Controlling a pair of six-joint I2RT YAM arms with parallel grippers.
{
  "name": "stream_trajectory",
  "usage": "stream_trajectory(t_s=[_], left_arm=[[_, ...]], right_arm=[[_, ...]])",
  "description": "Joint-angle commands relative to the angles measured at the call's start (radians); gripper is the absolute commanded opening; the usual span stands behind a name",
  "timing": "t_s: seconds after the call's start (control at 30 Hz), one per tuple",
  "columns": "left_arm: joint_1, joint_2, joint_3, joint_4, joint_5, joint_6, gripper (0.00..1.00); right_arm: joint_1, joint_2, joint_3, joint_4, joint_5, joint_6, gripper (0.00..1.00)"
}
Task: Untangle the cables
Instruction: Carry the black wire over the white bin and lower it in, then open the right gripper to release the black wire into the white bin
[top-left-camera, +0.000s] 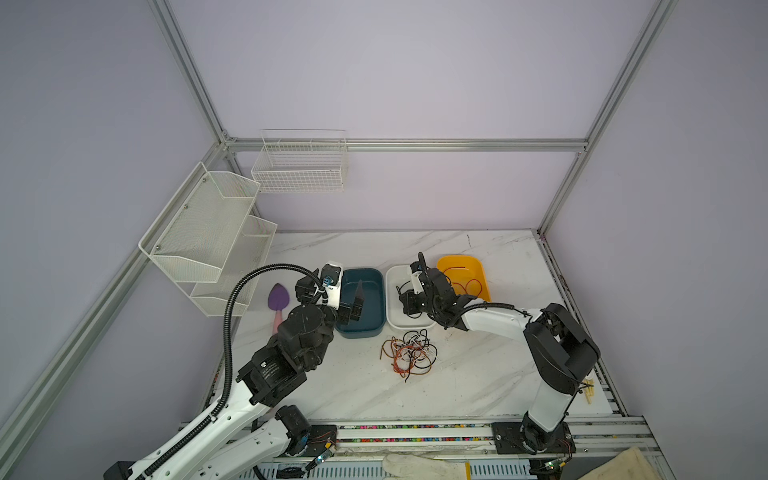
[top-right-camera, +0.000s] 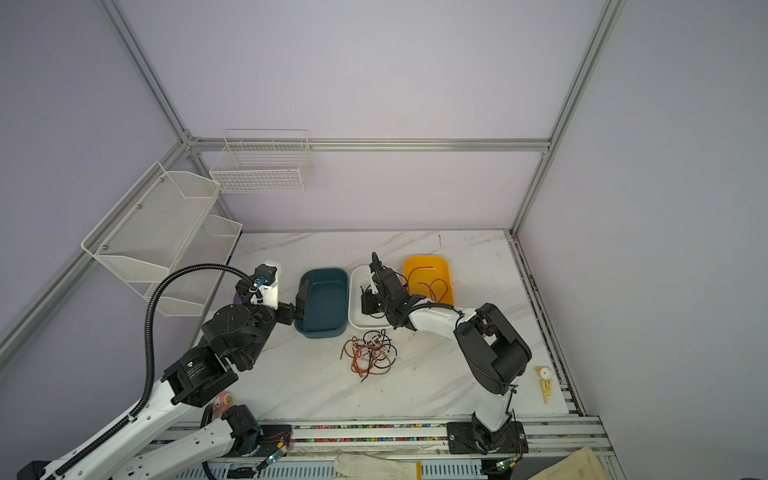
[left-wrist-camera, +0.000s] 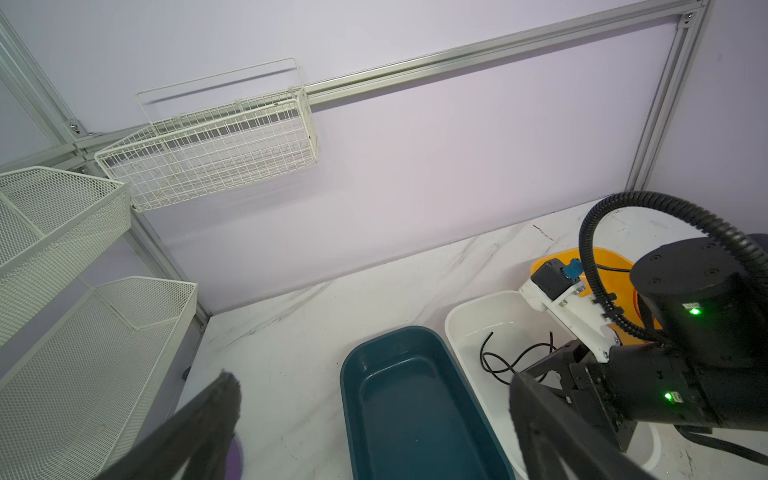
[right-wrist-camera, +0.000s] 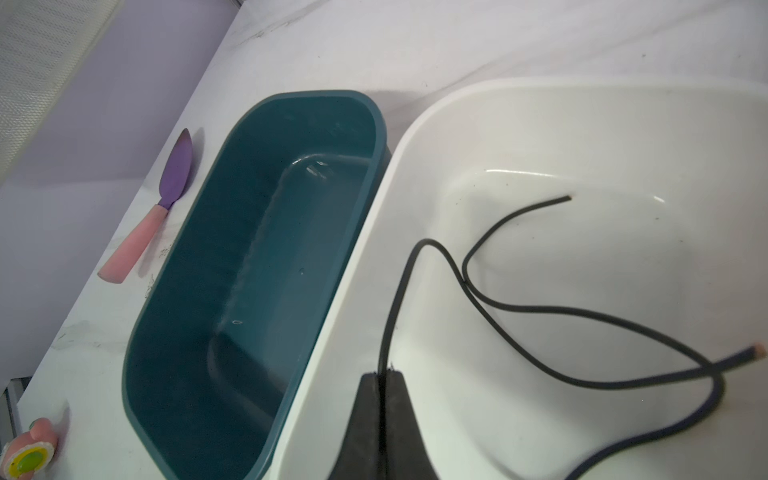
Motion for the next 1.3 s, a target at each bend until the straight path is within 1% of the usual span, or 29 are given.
stream_trajectory(t_s=[0.0, 0.3, 0.67, 0.7, 0.77, 0.83, 0.93, 1.1, 1.27], left_arm=[[-0.003, -0.003, -0.027, 0.039, -0.007, 0.027, 1.0], [-0.003, 0.005, -0.025, 0.034, -0.007, 0.033, 1.0], [-0.003, 0.017, -0.022, 0.031, -0.003, 0.041, 1.0], [-0.003, 0.019, -0.022, 0.031, -0.003, 0.04, 1.0], [-0.003, 0.02, -0.022, 0.03, -0.002, 0.042, 1.0], [-0.003, 0.023, -0.02, 0.027, -0.001, 0.042, 1.0], [-0.003, 0.027, -0.019, 0.025, 0.0, 0.04, 1.0], [-0.003, 0.034, -0.016, 0.02, 0.003, 0.04, 1.0], [-0.003, 0.035, -0.016, 0.017, 0.006, 0.038, 1.0]], right_arm=[[-0.014, 0.033, 0.011, 0.029, -0.017, 0.015, 0.0], [-0.02, 0.111, 0.056, 0.029, -0.056, 0.03, 0.0], [-0.02, 0.059, 0.058, 0.015, -0.077, 0.038, 0.0], [-0.02, 0.05, 0.059, 0.009, -0.078, 0.037, 0.02], [-0.02, 0.034, 0.062, -0.003, -0.081, 0.036, 0.08], [-0.02, 0.01, 0.056, -0.005, -0.081, 0.036, 0.18], [-0.02, -0.027, 0.046, -0.007, -0.079, 0.032, 0.28], [-0.02, -0.083, 0.046, -0.049, -0.079, 0.02, 0.37], [-0.021, -0.207, -0.001, -0.075, -0.064, 0.017, 0.45]])
